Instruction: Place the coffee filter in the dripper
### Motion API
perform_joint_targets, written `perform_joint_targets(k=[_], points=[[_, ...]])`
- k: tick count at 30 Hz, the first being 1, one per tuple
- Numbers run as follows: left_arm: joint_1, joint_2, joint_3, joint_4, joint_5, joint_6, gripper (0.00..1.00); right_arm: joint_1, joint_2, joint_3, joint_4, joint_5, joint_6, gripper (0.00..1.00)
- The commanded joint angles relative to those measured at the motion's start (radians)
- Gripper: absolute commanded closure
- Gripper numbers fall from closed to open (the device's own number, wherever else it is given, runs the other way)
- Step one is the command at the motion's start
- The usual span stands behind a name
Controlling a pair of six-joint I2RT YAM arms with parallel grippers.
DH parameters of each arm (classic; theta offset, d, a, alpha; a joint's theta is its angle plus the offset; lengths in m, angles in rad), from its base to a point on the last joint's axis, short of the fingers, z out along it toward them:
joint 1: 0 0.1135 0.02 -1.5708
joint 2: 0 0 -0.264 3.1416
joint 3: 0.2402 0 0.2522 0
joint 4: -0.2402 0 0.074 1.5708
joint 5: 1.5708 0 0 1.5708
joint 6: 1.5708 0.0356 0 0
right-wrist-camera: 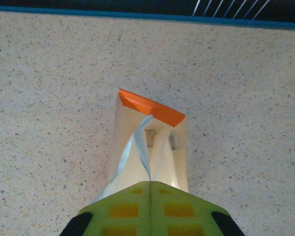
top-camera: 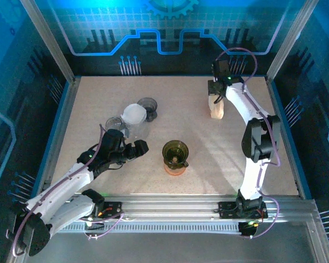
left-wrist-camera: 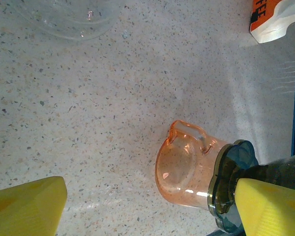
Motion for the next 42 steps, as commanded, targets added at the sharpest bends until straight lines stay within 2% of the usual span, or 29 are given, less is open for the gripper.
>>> perform_joint_targets(k=[1,11,19,26,31,38,42], points=[[0.009,-0.018,0.016,-0.026,-0.004,0.023,0.10,0.013,-0.074,-0.038,0.030,0.034,0.004,1.00],[0.012,-0.034,0.020,-0.024,0.006,0.024,0.10,0.052,-0.302,-0.180,0.080,0.071,0.005,1.00],[0.015,-0.047,0.031,-0.023,0.018,0.027,0.10,0.141,-0.545,-0.317,0.044,0.051,0.019,1.00],[0.016,-0.048,0.038,-0.023,0.028,0.033,0.09,0.284,-0.810,-0.418,-0.102,-0.074,0.032,1.00],[0.018,-0.054,0.040,-0.031,0.029,0.041,0.08,0.367,-0.916,-0.396,-0.286,-0.255,0.047,1.00],[0.021,-0.059,0.041,-0.035,0.036,0.043,0.07,0.456,-0.894,-0.276,-0.563,-0.451,0.097,1.00],[0.023,-0.061,0.038,-0.030,0.040,0.041,0.07,0.501,-0.834,-0.231,-0.632,-0.552,0.115,1.00]])
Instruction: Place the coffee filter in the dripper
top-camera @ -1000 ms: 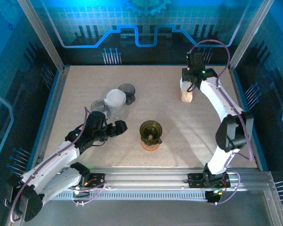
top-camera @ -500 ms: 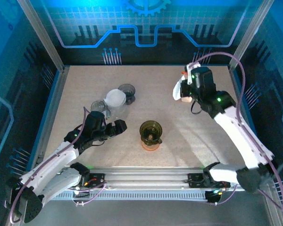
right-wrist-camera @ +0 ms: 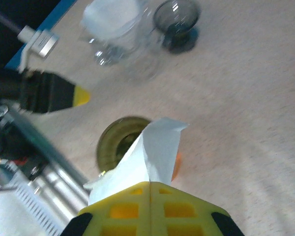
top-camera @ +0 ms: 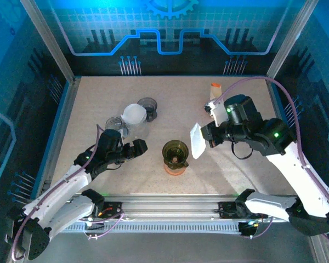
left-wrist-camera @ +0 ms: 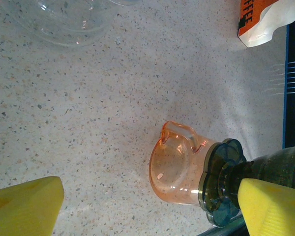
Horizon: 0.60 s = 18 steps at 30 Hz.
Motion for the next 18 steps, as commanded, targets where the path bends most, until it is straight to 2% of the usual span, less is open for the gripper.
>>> perform_joint_targets(k=[1,10,18], points=[[0.010,-0.015,0.032,-0.014,0.030,0.031,0.07,0.041,0.053,0.046,-0.136,-0.133,0.038,1.00],[0.012,-0.015,0.051,-0.018,0.056,0.049,0.07,0.063,0.220,0.078,-0.186,-0.161,0.084,1.00],[0.014,-0.016,0.052,-0.009,0.078,0.060,0.06,0.070,0.371,0.182,-0.232,-0.048,0.113,1.00]])
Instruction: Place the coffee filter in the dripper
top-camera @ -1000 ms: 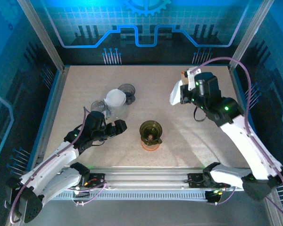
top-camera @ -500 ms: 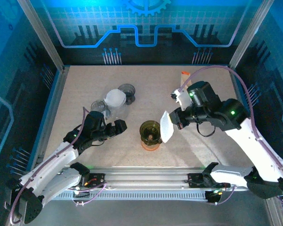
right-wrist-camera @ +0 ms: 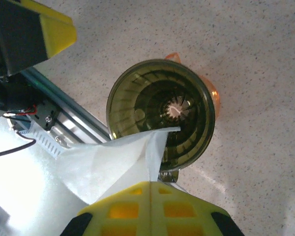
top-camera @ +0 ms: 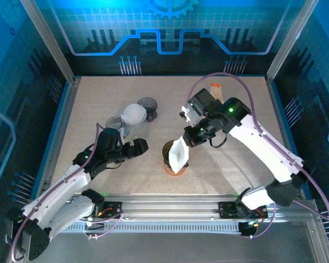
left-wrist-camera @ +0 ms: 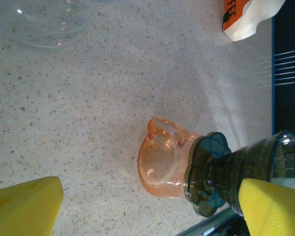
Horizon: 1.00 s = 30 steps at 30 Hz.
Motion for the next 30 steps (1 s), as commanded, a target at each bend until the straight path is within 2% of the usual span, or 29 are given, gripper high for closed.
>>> perform_joint_targets(k=[1,10,15,18,21,26,30], points=[[0.009,-0.013,0.028,-0.005,0.038,0.031,0.06,0.015,0.040,0.056,-0.057,0.061,0.030,1.00],[0.016,-0.011,0.038,0.086,0.117,0.011,0.01,0.078,0.144,0.073,-0.073,0.227,0.029,1.00],[0.017,0.022,0.036,0.207,0.200,-0.003,0.01,0.104,0.175,0.065,-0.038,0.295,0.031,1.00],[0.016,0.048,0.028,0.325,0.284,-0.028,0.09,0.113,0.185,0.054,-0.021,0.322,0.029,1.00],[0.004,0.075,0.011,0.462,0.367,-0.064,0.08,0.115,0.189,0.039,-0.001,0.331,0.034,1.00],[-0.108,0.129,0.100,0.352,0.332,0.066,0.04,0.127,0.195,0.033,0.013,0.342,0.038,1.00],[-0.136,0.148,0.133,0.262,0.265,0.110,0.22,0.128,0.189,0.022,0.023,0.343,0.038,1.00]])
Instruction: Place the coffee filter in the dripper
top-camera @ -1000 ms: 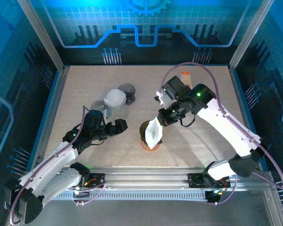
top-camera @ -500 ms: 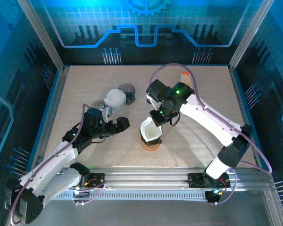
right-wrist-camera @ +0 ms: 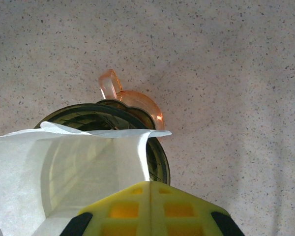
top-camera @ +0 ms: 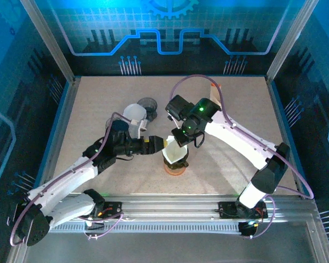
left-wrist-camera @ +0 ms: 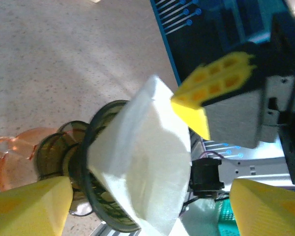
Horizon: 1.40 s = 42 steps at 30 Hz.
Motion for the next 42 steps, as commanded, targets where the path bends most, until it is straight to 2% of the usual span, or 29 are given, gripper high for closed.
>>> perform_joint_targets(k=[1,3,11,17,20,24,27,29,31,35,42], points=[[-0.008,0.002,0.040,-0.082,-0.048,0.067,0.27,0.018,0.005,-0.018,0.006,0.022,0.018,1.00],[-0.008,0.001,0.037,-0.101,-0.064,0.075,0.33,0.017,-0.002,-0.028,0.012,0.022,0.019,1.00],[-0.024,0.028,0.052,-0.161,-0.059,0.109,0.35,0.018,-0.017,-0.054,0.034,0.019,0.023,1.00],[-0.025,0.040,0.061,-0.220,-0.092,0.120,0.45,0.018,-0.040,-0.075,0.052,0.031,0.026,1.00],[-0.025,0.046,0.061,-0.225,-0.089,0.118,0.47,0.018,-0.068,-0.094,0.073,0.044,0.025,0.95],[-0.025,0.057,0.064,-0.223,-0.085,0.115,0.48,0.018,-0.116,-0.128,0.107,0.055,0.023,0.82],[-0.026,0.061,0.065,-0.222,-0.087,0.112,0.48,0.021,-0.155,-0.165,0.139,0.060,0.021,0.61],[-0.025,0.064,0.066,-0.221,-0.087,0.110,0.47,0.022,-0.173,-0.190,0.155,0.057,0.017,0.43],[-0.025,0.068,0.067,-0.219,-0.086,0.108,0.46,0.022,-0.180,-0.214,0.167,0.048,0.015,0.34],[-0.025,0.070,0.067,-0.216,-0.088,0.104,0.44,0.038,-0.175,-0.255,0.206,0.011,0.003,0.25],[-0.026,0.072,0.066,-0.217,-0.095,0.098,0.43,0.055,-0.161,-0.325,0.222,0.040,0.024,0.24]])
